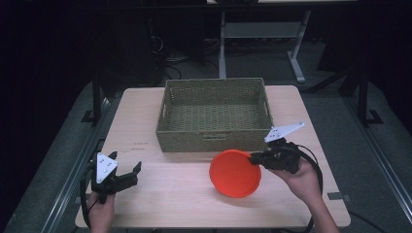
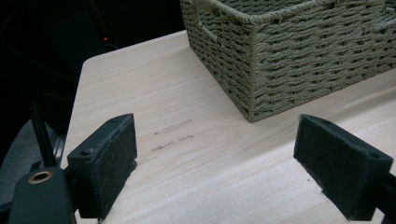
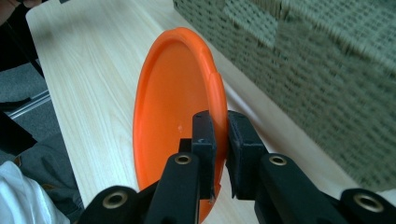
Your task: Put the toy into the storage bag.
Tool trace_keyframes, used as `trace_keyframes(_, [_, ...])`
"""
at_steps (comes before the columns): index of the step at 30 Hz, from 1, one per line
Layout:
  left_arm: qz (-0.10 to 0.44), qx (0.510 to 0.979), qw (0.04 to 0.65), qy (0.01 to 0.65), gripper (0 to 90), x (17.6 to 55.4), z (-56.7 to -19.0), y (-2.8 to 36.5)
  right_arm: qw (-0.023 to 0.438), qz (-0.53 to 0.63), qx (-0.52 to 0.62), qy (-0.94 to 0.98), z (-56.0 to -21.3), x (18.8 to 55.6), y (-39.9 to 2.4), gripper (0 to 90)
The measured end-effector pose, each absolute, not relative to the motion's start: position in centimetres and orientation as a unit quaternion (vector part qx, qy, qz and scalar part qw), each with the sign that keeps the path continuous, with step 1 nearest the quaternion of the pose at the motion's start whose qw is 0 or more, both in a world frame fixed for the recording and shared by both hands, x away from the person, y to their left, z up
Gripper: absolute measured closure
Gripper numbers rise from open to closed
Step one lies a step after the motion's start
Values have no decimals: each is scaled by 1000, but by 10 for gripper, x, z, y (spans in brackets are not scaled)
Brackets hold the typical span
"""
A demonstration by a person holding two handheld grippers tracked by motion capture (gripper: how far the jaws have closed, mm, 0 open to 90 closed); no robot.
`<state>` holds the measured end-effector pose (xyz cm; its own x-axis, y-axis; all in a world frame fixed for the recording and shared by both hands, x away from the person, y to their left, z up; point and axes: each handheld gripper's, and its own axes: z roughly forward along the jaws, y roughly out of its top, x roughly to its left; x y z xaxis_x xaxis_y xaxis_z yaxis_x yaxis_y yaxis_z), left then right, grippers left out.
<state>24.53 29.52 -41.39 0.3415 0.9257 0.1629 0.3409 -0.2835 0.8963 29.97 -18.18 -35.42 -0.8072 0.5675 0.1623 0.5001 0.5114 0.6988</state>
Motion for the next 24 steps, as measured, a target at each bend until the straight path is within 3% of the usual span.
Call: trace_keyframes(24, [364, 716, 398, 443, 128, 245, -414, 296, 70, 359, 303, 880, -290, 327, -165, 821])
